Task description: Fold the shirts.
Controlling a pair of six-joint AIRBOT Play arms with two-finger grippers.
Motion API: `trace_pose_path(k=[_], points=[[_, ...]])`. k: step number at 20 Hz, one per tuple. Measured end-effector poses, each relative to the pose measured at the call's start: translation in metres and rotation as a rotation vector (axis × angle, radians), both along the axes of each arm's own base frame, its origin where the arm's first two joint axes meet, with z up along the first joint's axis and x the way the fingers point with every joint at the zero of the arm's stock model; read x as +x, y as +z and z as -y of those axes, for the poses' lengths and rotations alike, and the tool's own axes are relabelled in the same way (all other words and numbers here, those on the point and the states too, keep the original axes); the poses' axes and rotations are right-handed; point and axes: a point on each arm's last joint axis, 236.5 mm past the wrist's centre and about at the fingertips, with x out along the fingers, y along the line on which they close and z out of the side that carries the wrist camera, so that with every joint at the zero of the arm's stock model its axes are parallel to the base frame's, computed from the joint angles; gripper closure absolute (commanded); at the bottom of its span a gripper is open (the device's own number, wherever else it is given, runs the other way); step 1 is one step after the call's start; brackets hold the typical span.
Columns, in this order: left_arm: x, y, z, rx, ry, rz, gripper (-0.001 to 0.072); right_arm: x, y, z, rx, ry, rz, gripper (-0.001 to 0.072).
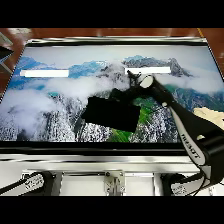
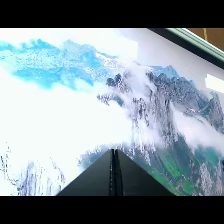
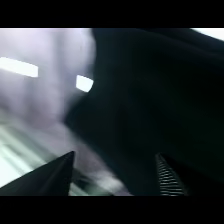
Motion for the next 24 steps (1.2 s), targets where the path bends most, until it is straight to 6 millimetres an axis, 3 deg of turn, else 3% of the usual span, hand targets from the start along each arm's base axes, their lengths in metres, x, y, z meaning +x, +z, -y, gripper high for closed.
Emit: trace_pose_path(k=[3,5,7,12,13,15,16,18,20,22,24], points=[[-0.002,-0.001,0.001,0.003,-0.007,-0.006,0.0667,-0.03,-0.032,0.126,-0.296,0.01,-0.168,0.0012],[-0.002,-0.002,0.002,0.004,-0.012,-0.011,0.0667,-0.05,-0.049,0.165,-0.306,-0.054,-0.281,0.0012],[-0.003,-0.003,0.002,0.006,-0.014,-0.013,0.0668,-0.059,-0.063,0.168,-0.221,-0.11,-0.328,0.0013],[-0.003,-0.003,0.002,0.006,-0.015,-0.014,0.0667,-0.06,-0.094,0.137,-0.06,-0.173,-0.356,0.0024],[-0.003,-0.004,0.002,0.006,-0.016,-0.015,0.0668,-0.06,-0.096,0.125,-0.018,-0.172,-0.364,0.0161],[-0.003,-0.004,0.002,0.006,-0.016,-0.016,0.0668,-0.055,-0.105,0.111,0.015,-0.183,-0.35,0.0657],[-0.003,-0.004,0.002,0.006,-0.017,-0.016,0.0667,-0.051,-0.104,0.105,0.041,-0.195,-0.343,0.065],[-0.004,-0.004,0.003,0.006,-0.018,-0.017,0.0667,-0.033,-0.091,0.096,0.098,-0.194,-0.262,0.0651],[-0.004,-0.004,0.003,0.006,-0.02,-0.021,0.0668,-0.002,-0.046,0.101,0.173,-0.2,-0.127,0.0651],[-0.006,-0.006,0.004,0.005,-0.027,-0.029,0.0667,0.032,0.011,0.131,0.199,-0.256,0.014,0.0651],[-0.007,-0.007,0.005,0.005,-0.032,-0.035,0.0667,0.053,0.072,0.188,0.161,-0.343,0.13,0.0651]])
